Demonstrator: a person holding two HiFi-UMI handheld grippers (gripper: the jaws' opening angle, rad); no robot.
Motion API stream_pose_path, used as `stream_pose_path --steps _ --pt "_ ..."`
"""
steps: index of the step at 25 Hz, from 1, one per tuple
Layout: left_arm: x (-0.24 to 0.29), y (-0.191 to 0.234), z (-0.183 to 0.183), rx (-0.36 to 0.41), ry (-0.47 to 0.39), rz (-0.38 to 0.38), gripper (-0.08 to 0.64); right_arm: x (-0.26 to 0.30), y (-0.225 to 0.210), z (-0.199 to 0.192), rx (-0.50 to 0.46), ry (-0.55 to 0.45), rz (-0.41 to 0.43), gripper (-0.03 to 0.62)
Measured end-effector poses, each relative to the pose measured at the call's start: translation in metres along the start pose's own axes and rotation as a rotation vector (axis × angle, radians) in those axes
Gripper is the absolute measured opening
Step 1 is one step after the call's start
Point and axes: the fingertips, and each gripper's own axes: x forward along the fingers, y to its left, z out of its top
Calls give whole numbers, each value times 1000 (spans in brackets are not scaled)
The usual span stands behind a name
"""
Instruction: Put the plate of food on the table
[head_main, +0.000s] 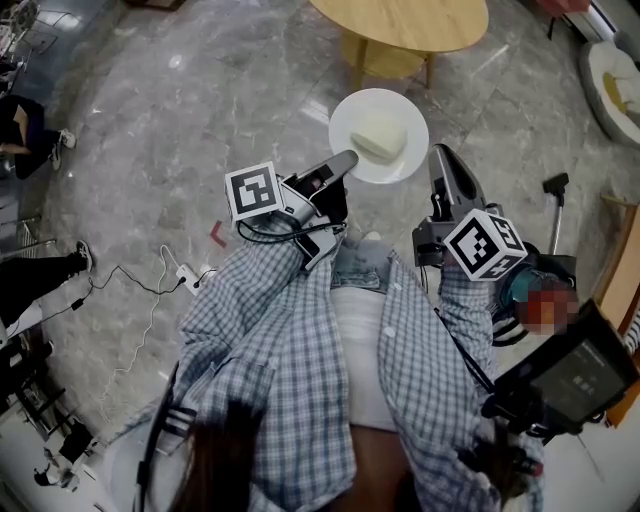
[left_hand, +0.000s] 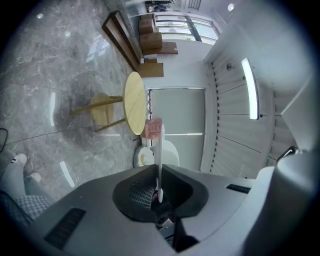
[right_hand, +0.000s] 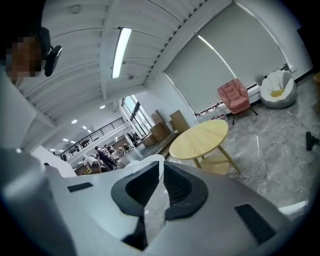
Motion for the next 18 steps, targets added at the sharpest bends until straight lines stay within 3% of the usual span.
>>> stream_pose_path --steps 5,13,18 --pt "-11 1 6 -8 18 -9 20 7 12 -19 53 42 8 69" --pt "-18 4 11 4 44 -9 21 13 24 -42 106 122 44 72" --pt "-27 7 13 -2 58 -8 21 12 31 -43 141 99 54 72"
